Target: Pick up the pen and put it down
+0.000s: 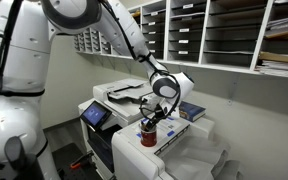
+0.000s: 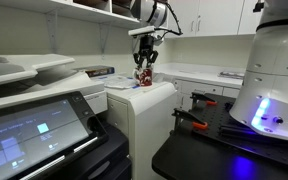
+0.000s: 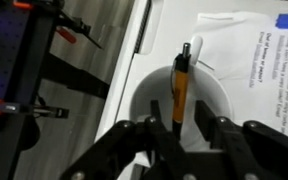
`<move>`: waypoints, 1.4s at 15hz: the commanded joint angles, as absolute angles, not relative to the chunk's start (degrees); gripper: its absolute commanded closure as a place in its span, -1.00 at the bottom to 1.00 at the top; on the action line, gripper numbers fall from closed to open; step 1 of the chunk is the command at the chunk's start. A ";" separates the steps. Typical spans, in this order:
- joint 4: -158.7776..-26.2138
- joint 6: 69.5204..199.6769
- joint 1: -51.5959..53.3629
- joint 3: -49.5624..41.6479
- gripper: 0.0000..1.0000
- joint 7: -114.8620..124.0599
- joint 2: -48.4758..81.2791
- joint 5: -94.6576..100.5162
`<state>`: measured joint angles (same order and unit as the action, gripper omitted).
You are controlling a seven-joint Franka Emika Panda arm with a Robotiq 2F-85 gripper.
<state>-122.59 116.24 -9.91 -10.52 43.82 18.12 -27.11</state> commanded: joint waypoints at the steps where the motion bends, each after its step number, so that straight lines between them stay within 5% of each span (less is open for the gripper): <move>1: -121.79 115.76 -9.31 -10.52 0.13 42.75 19.66 -28.43; 2: -121.83 115.67 -9.34 -10.34 0.27 42.38 20.00 -28.75; 3: -121.84 115.91 -9.42 -10.21 0.65 41.93 20.12 -29.36; 6: -121.71 115.45 -9.77 -10.30 1.00 40.49 19.71 -30.51; 21: -123.13 107.98 -7.25 -9.37 0.92 37.53 8.93 -26.08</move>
